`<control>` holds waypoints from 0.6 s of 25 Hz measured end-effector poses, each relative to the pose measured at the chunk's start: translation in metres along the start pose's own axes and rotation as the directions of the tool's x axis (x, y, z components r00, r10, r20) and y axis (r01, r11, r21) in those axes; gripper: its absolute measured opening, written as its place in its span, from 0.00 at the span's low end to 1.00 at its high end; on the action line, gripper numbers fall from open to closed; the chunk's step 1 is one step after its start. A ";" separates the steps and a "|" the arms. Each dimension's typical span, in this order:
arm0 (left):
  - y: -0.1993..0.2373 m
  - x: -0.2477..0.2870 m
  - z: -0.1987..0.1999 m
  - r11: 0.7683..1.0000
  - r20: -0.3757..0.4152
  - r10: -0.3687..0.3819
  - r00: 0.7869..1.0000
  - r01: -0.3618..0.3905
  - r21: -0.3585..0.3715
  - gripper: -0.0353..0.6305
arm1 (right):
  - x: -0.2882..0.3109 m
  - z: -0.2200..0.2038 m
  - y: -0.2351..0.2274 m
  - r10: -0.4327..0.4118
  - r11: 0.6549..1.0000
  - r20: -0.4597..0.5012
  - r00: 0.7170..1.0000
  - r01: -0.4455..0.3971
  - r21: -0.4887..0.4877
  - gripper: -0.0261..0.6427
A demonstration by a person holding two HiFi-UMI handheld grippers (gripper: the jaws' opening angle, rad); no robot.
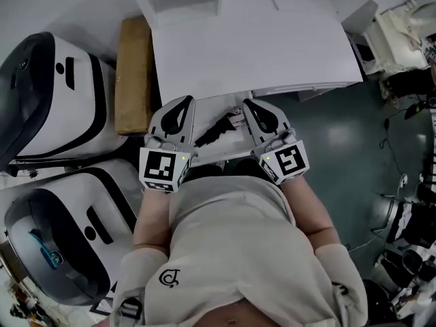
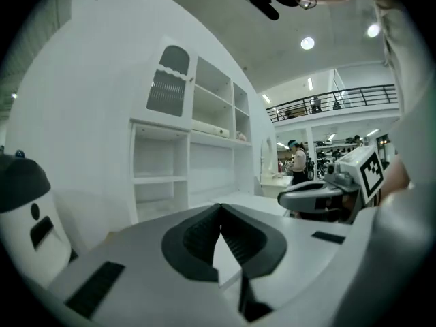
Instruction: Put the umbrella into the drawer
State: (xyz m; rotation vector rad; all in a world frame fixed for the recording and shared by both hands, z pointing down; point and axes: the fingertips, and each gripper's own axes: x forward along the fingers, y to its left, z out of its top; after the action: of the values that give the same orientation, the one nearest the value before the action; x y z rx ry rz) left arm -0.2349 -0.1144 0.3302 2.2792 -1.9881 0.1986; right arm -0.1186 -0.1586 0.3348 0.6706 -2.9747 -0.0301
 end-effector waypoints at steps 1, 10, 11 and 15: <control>0.006 -0.007 0.006 0.999 0.008 0.029 1.000 -0.029 0.016 0.07 | 0.001 0.004 0.002 0.006 1.000 0.010 1.000 -0.006 -0.001 0.05; 0.030 -0.052 0.027 0.985 0.059 0.173 0.983 -0.174 0.014 0.07 | -0.005 0.042 0.020 0.069 0.996 0.071 0.995 -0.065 -0.059 0.05; 0.031 -0.054 0.027 0.984 0.063 0.179 0.982 -0.180 0.008 0.07 | -0.005 0.045 0.020 0.074 0.996 0.073 0.995 -0.069 -0.063 0.05; 0.032 -0.061 0.028 0.981 0.068 0.194 0.979 -0.195 0.007 0.07 | -0.004 0.047 0.020 0.085 0.995 0.076 0.993 -0.081 -0.053 0.05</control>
State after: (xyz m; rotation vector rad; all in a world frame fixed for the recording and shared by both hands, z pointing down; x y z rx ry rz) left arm -0.2738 -0.0633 0.2925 2.1236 -2.2508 0.1547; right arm -0.1282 -0.1392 0.2888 0.5524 -3.0623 -0.1271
